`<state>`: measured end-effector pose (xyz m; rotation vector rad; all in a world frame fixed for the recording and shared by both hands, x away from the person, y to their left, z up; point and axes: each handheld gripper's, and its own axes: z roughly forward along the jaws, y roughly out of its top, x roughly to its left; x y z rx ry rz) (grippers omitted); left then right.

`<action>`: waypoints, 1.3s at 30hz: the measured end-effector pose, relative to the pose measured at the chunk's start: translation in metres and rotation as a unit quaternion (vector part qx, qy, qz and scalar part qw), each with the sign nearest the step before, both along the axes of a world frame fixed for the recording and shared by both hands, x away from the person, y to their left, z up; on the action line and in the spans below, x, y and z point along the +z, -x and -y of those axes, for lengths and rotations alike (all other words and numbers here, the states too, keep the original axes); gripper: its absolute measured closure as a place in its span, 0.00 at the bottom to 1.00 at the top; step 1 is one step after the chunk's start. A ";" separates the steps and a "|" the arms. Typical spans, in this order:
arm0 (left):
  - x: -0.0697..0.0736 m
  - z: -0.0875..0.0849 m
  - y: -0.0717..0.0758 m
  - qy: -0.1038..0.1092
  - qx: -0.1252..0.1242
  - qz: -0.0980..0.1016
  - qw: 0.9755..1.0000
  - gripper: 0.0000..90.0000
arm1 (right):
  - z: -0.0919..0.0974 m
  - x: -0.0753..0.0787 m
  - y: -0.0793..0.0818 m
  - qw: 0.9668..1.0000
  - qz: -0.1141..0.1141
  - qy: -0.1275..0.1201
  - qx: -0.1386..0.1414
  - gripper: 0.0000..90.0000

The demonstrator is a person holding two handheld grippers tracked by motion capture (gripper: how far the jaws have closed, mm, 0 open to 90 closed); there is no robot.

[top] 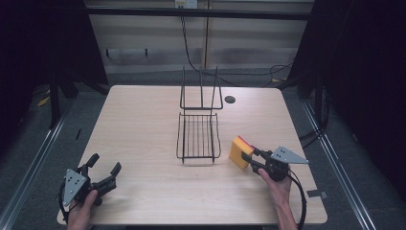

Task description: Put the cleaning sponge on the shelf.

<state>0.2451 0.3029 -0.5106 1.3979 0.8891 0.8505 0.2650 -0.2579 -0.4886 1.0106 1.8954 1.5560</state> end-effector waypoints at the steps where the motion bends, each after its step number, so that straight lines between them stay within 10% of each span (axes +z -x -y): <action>1: 0.000 0.000 0.000 0.000 0.000 0.000 1.000 0.17 | 0.000 0.000 0.000 1.000 0.001 0.000 -0.001 0.66; 39: 0.000 0.000 0.000 0.000 0.000 0.000 1.000 0.17 | 0.009 0.025 -0.001 0.999 0.004 -0.021 0.031 0.68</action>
